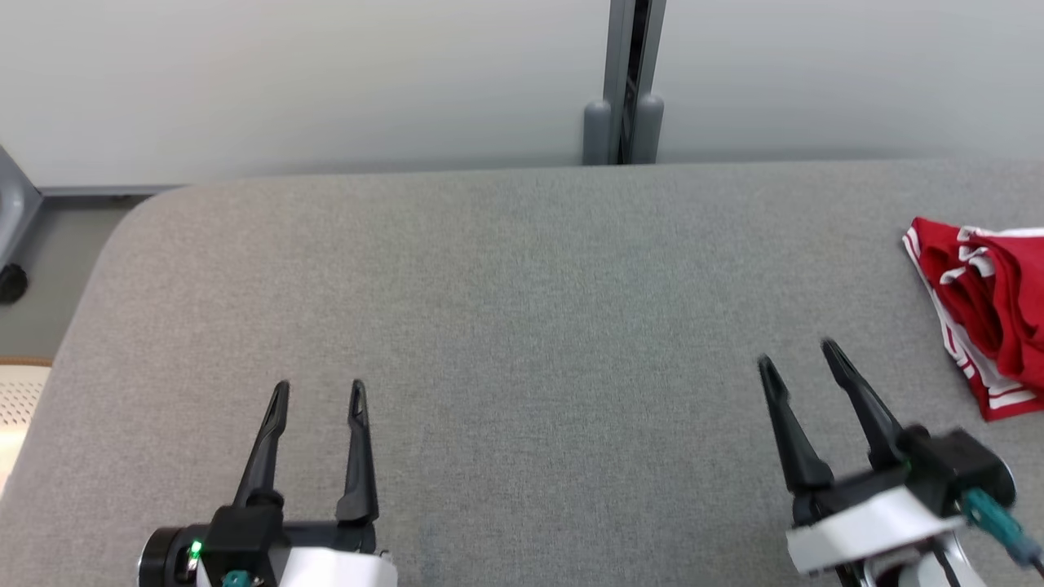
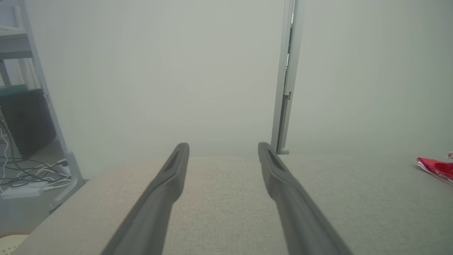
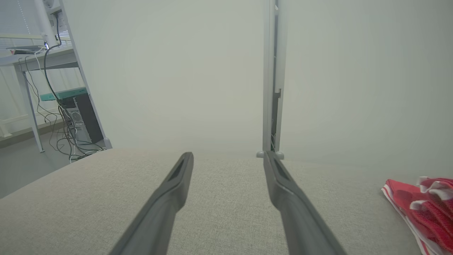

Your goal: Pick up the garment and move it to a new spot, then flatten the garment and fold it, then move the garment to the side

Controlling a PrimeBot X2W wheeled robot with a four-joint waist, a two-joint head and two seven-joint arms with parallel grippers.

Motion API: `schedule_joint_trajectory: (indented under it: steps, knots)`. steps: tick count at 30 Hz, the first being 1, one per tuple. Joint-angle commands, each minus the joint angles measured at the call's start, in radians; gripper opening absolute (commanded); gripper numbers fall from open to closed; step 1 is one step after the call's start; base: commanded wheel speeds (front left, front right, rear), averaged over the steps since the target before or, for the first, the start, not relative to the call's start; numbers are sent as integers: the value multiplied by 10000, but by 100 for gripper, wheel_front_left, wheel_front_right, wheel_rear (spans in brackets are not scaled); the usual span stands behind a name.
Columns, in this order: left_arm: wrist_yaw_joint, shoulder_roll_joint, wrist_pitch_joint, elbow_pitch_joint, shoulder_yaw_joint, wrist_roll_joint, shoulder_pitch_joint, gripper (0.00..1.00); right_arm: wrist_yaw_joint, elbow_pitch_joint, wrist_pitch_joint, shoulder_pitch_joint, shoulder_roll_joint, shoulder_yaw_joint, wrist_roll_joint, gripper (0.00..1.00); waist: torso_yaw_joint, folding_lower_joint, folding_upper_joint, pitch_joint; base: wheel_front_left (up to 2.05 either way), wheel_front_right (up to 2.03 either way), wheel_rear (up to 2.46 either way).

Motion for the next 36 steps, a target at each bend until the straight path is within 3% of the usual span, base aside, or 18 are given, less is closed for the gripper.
schedule_joint_trajectory:
  steps: [1, 10, 14, 36]
  knots:
    - [-96, 30, -37, -73, 94, 78, 122, 100, -3, -153, -52, 302, 0, -93, 64, 100, 80, 0, -1, -274, 0, 0, 0]
    - [-1352, -29, -37, -425, 653, -265, 1048, 100, -3, -1042, -52, 2121, 318, -551, -208, 100, -44, 0, -1, -742, 0, 0, 0]
    - [-1667, -30, -37, -339, 993, 32, 1345, 100, -3, -1083, -52, 2323, 393, -587, -142, 100, -186, 0, -1, -801, 0, 0, 0]
    - [-1414, -39, -37, -14, 1314, 356, 1394, 100, -3, -877, -52, 2208, 532, -652, -274, 100, -293, 0, -1, -976, 0, 0, 0]
